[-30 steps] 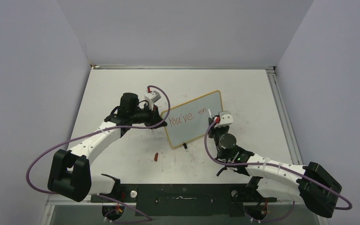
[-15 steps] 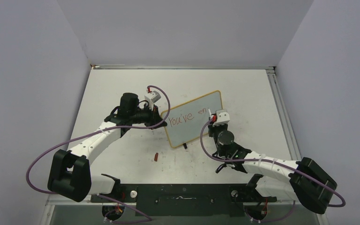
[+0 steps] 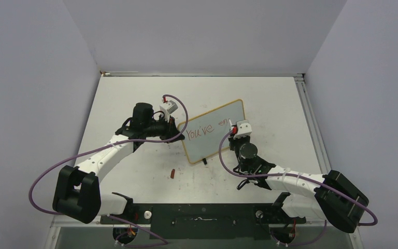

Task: Write a sentence on the whiteboard

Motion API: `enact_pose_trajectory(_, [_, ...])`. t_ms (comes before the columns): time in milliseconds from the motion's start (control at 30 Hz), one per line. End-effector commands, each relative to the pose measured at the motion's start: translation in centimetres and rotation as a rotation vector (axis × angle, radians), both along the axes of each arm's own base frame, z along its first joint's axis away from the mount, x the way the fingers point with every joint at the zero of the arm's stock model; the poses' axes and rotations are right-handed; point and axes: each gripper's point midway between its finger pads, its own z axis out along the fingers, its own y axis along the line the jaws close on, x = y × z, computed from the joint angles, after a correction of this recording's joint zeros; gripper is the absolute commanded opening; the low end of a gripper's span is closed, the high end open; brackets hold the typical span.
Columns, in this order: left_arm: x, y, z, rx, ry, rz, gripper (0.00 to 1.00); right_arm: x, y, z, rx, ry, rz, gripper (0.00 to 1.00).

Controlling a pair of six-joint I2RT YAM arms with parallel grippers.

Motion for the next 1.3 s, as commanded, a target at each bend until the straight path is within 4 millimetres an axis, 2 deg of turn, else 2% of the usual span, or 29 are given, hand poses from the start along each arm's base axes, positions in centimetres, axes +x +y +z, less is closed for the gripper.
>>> enact_pose_trajectory(0, [-0.5, 2.0, -3.2, 0.129, 0.069, 0.059, 0.0, 0.4, 1.3, 2.0, 0.05, -0.041, 0.043, 0.05])
enact_pose_trajectory(300, [-0.4, 1.9, -3.1, 0.127, 0.069, 0.058, 0.0, -0.8, 0.8, -0.1, 0.032, 0.014, 0.045, 0.05])
enact_pose_trajectory(633, [-0.5, 1.9, -3.3, 0.128, 0.073, 0.058, 0.0, -1.0, -0.2, -1.3, 0.021, 0.045, -0.003, 0.05])
enact_pose_trajectory(933, [-0.5, 1.9, -3.2, 0.127, 0.071, 0.057, 0.0, -0.3, -0.9, -0.2, 0.019, 0.019, -0.053, 0.05])
enact_pose_trajectory(1267, [-0.5, 1.9, -3.1, 0.125, 0.068, 0.055, 0.0, 0.8, 0.3, 2.0, 0.021, -0.036, -0.028, 0.05])
